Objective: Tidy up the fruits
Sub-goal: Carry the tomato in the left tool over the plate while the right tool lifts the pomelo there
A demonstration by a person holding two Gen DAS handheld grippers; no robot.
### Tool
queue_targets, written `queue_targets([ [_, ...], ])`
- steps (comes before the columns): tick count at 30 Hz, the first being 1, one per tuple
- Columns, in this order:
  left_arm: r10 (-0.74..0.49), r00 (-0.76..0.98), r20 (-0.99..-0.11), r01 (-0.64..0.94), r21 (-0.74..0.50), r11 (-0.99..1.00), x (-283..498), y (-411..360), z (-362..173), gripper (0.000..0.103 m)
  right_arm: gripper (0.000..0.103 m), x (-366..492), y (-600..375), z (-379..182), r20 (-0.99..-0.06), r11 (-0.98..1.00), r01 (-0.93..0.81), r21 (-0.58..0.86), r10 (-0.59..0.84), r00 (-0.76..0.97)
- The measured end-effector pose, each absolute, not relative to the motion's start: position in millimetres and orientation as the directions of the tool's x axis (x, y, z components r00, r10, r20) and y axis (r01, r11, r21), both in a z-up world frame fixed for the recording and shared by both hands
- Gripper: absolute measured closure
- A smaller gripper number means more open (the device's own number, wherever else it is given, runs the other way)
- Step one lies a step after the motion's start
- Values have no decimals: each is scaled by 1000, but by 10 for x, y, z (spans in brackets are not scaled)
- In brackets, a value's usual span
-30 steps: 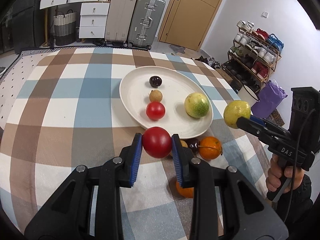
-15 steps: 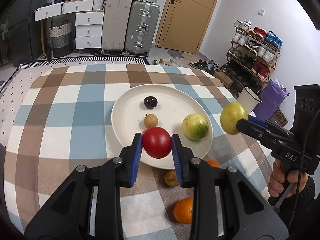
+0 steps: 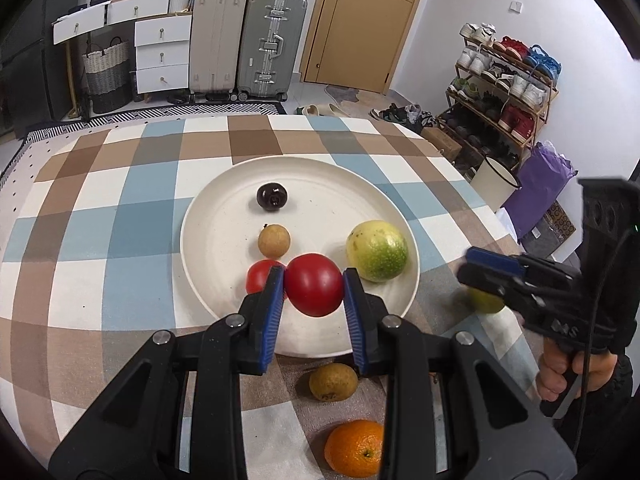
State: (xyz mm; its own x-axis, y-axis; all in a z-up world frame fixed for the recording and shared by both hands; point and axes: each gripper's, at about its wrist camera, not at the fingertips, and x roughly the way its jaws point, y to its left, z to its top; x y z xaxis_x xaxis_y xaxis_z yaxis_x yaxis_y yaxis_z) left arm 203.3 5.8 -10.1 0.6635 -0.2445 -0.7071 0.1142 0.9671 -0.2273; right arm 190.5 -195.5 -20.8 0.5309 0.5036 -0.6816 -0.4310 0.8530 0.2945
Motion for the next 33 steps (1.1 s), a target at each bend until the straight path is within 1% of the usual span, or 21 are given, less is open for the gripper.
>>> queue_targets([
  [2, -245, 661, -709, 117, -224, 967, 2017, 54, -117, 76, 51, 1669, -2081, -165, -661, 866, -449, 223, 472, 584],
  [3, -246, 659, -711, 118, -225, 967, 2014, 53, -131, 76, 32, 1616, -2122, -161, -661, 877, -441, 193, 448, 602],
  [4, -247, 657, -712, 119, -226, 967, 2014, 49, -137, 76, 22, 1596, -2163, -177, -670, 890, -423, 168, 418, 613],
  [9, -248, 654, -715, 118, -227, 967, 1998, 33, -152, 76, 23, 1699, -2479, -384, -733, 942, -308, 136, 305, 609],
  [10, -245, 655, -715, 116, -225, 967, 1997, 31, -152, 76, 23, 1683, -2542, -412, -741, 947, -292, 136, 292, 604],
  [11, -244, 656, -714, 115, -225, 967, 1984, 33, -152, 76, 25, 1652, -2639, -433, -744, 946, -277, 166, 305, 595],
  [12, -247, 657, -712, 117, -227, 967, 1977, 34, -156, 76, 29, 1620, -2713, -437, -743, 947, -262, 186, 310, 593],
  [14, -246, 656, -713, 115, -228, 967, 1966, 34, -158, 76, 30, 1535, -2811, -475, -764, 954, -244, 177, 289, 577],
  [16, -247, 656, -713, 118, -227, 967, 1960, 32, -159, 76, 39, 1433, -2899, -529, -790, 960, -218, 176, 270, 551],
  [17, -248, 655, -714, 120, -226, 967, 1949, 19, -157, 76, 41, 1367, -2916, -510, -788, 963, -214, 161, 256, 560],
  [18, -251, 656, -712, 124, -226, 966, 1942, 10, -158, 76, 51, 1319, -2926, -503, -786, 963, -220, 157, 257, 562],
  [19, -254, 656, -710, 127, -228, 965, 1942, 4, -154, 76, 54, 1288, -2932, -506, -787, 961, -224, 160, 261, 559],
  [24, -257, 660, -705, 132, -228, 965, 1921, -24, -135, 76, 54, 1229, -2877, -426, -764, 955, -241, 175, 286, 578],
  [33, -248, 660, -709, 126, -221, 967, 1951, -15, -117, 76, 54, 1485, -2251, -108, -693, 896, -376, 235, 425, 582],
])
